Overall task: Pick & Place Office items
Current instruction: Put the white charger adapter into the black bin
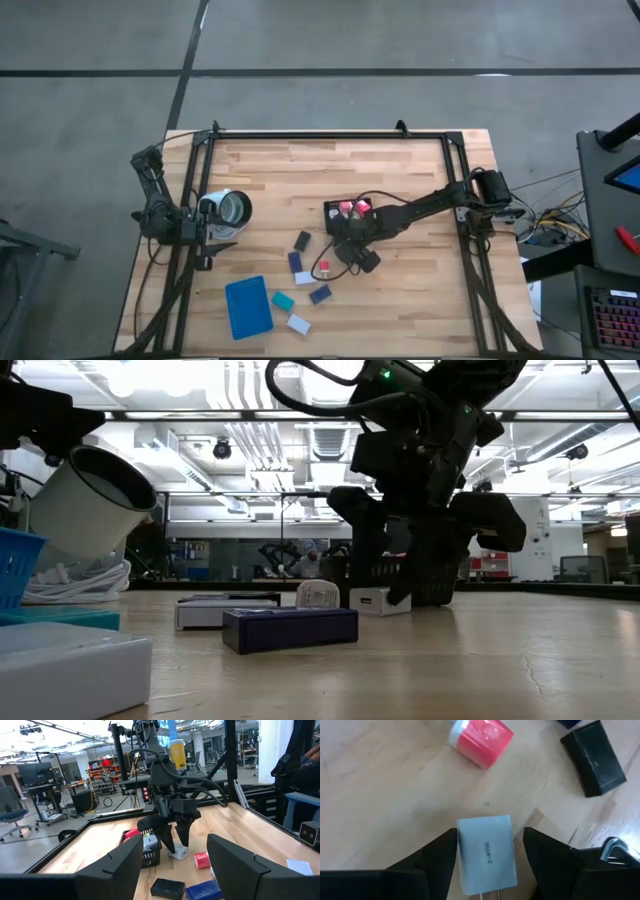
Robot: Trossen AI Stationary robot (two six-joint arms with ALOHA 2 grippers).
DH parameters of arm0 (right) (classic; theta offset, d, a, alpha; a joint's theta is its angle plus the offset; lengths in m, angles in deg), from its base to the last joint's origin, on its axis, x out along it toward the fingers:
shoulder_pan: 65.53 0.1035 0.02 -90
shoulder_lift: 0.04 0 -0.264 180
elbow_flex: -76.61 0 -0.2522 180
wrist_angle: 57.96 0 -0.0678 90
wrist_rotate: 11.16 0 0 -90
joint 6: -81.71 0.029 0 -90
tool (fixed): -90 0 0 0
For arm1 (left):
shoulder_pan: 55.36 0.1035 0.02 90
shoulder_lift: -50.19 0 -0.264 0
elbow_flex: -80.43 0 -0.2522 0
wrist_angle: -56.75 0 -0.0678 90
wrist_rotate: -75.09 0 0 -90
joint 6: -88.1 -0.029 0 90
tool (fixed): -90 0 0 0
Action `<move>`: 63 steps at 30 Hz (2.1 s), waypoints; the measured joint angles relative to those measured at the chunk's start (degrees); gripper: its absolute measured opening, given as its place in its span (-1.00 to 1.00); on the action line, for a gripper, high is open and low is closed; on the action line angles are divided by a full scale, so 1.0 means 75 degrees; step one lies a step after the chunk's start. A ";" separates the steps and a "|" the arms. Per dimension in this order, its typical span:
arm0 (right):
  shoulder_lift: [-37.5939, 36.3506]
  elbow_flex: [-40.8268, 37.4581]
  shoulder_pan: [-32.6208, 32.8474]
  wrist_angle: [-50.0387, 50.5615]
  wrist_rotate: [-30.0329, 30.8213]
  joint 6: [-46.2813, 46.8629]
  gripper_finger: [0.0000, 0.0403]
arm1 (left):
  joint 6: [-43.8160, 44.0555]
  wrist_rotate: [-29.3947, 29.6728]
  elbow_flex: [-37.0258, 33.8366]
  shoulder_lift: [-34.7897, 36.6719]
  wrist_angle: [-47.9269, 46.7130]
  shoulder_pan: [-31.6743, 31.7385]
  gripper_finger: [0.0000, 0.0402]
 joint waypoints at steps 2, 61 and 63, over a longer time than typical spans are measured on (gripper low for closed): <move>0.0002 -0.0007 -0.0003 0.0011 0.0020 0.0011 0.12 | 0.0000 -0.0002 0.0000 0.0000 0.0000 0.0000 0.12; -0.0021 -0.0007 0.0067 -0.0047 -0.0275 0.0701 -0.48 | -0.0001 0.0000 0.0001 -0.0001 0.0000 0.0002 0.12; -0.0018 -0.0007 0.0058 -0.0051 -0.0532 0.0938 -0.49 | 0.0000 -0.0003 0.0003 0.0000 0.0000 0.0003 0.12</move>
